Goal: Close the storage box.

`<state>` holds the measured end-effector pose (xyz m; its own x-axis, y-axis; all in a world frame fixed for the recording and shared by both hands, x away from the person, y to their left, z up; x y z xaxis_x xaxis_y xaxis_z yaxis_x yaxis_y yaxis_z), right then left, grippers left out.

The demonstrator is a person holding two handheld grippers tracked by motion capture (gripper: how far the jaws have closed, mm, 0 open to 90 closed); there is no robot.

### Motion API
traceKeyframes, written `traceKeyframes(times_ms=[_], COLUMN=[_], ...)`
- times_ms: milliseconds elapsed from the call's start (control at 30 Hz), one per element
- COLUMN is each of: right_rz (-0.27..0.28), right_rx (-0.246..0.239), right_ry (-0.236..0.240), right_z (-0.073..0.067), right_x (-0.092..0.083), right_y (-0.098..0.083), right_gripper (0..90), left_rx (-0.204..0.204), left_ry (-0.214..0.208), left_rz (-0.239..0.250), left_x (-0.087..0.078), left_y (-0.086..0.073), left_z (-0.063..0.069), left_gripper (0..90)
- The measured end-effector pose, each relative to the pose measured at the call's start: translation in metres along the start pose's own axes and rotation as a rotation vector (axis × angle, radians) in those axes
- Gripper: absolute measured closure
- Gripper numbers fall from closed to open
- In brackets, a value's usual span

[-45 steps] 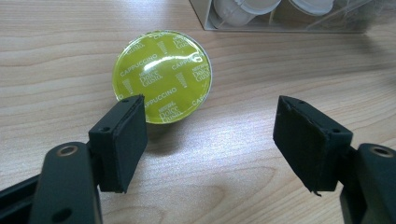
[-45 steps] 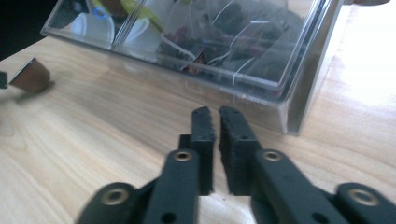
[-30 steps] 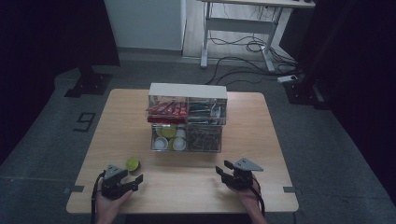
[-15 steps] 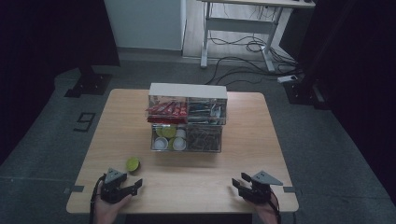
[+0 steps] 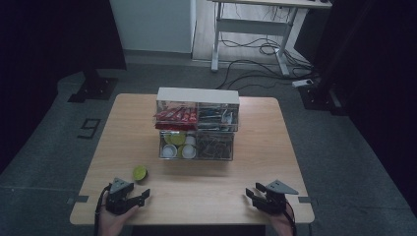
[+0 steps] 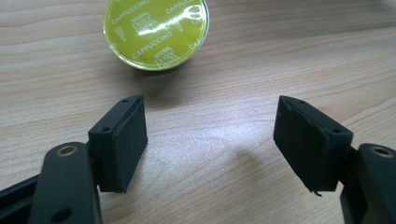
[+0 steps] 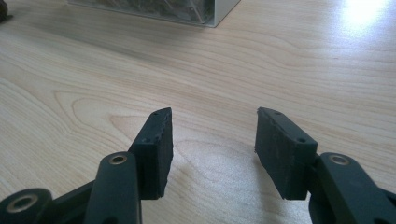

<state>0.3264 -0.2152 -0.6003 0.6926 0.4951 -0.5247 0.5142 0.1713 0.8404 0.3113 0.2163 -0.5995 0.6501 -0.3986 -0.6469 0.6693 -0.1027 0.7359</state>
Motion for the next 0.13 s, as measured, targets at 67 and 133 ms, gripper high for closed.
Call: traceKeyframes(times_ms=[67, 133], right_rz=[0.007, 0.010], right_rx=[0.002, -0.004], right_ry=[0.001, 0.007], right_z=[0.0002, -0.0009], right_x=[-0.0003, -0.0005], right_y=[0.0019, 0.0046], right_gripper=[46.0, 45.7], left_rx=[-0.003, -0.004], left_ry=[-0.002, -0.002], left_rz=[0.005, 0.005], left_x=[0.0000, -0.0005], left_y=[0.0004, 0.0008], left_z=[-0.0005, -0.0008], left_gripper=[26.2, 26.2])
Point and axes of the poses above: each handheld gripper's, and its own axes: x roughly forward along the jaws, y roughly out of its top, z roughly to its right, the point moved 8 cm from there along x, roughly forward along the jaws, and after that the axes turned 1 degree about -x, right-handed, at the moved point
